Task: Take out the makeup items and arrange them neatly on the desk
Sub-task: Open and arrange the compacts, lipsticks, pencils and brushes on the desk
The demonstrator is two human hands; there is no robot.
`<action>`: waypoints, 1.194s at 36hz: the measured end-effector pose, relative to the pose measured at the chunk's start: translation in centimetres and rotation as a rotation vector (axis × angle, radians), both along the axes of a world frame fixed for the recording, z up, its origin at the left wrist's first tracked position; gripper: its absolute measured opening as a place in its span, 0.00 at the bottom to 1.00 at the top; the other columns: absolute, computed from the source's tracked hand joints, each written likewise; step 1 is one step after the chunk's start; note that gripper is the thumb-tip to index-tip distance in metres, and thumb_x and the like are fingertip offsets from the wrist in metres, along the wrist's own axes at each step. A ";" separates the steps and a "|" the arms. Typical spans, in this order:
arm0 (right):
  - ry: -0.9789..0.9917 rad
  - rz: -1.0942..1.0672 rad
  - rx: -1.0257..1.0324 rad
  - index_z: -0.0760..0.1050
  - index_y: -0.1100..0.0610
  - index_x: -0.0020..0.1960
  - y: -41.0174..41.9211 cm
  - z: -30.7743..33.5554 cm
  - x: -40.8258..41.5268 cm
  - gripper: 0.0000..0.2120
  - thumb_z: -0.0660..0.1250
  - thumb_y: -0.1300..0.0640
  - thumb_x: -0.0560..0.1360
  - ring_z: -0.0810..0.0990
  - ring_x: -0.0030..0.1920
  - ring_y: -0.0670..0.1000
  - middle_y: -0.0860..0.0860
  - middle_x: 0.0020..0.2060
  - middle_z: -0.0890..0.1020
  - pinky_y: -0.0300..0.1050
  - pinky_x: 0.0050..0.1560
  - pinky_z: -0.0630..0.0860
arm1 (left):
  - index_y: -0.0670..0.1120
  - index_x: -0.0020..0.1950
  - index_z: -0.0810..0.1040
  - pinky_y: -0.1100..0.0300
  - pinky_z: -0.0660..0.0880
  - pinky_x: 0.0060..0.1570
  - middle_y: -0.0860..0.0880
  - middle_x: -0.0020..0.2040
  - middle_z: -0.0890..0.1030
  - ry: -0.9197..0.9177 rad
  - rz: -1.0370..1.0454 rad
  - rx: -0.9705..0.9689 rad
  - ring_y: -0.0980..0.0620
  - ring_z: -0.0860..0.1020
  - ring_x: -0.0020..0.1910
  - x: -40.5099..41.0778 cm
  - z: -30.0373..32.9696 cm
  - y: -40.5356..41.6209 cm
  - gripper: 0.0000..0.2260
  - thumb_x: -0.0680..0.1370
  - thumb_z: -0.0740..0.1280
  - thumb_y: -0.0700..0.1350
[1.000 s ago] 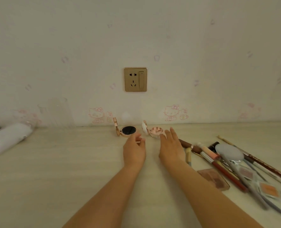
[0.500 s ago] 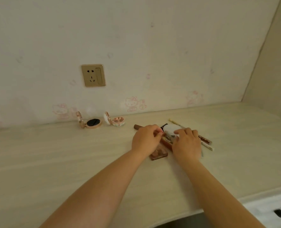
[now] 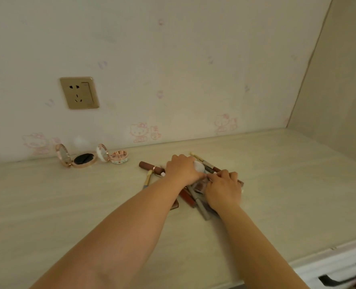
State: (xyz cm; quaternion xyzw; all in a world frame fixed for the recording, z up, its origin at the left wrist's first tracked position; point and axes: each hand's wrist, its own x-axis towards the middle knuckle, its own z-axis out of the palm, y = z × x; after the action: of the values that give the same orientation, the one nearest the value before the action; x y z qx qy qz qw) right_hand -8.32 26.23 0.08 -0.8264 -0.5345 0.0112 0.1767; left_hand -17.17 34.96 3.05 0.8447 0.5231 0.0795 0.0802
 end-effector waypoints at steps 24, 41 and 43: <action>1.537 0.184 0.425 0.77 0.56 0.48 -0.4 7.0 -6.8 0.17 0.54 0.48 0.81 0.82 0.45 0.53 0.51 0.38 0.84 0.49 0.52 0.78 | 0.64 0.69 0.63 0.57 0.75 0.58 0.60 0.69 0.69 -0.922 -0.209 -0.084 0.60 0.69 0.65 -10.7 4.5 -3.5 0.38 0.65 0.78 0.52; 1.797 0.434 0.028 0.74 0.61 0.63 1.5 3.9 -23.3 0.25 0.53 0.45 0.77 0.77 0.57 0.60 0.64 0.62 0.75 0.51 0.49 0.76 | 0.58 0.70 0.66 0.70 0.67 0.58 0.63 0.66 0.69 -0.894 -0.041 -0.061 0.66 0.67 0.66 -28.0 1.7 -6.7 0.35 0.68 0.77 0.43; 1.901 0.414 0.007 0.73 0.63 0.64 1.6 3.1 -24.2 0.26 0.53 0.46 0.77 0.75 0.62 0.62 0.64 0.63 0.75 0.52 0.56 0.74 | 0.58 0.71 0.66 0.70 0.67 0.58 0.62 0.66 0.68 -0.852 -0.018 -0.057 0.65 0.67 0.65 -28.6 1.0 -6.8 0.35 0.67 0.77 0.44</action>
State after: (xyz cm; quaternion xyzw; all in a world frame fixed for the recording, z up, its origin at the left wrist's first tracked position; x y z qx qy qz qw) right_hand -32.53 27.83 3.21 -0.3617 -0.3035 0.7033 0.5315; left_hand -45.76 28.18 4.09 0.7385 0.4378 0.4060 0.3132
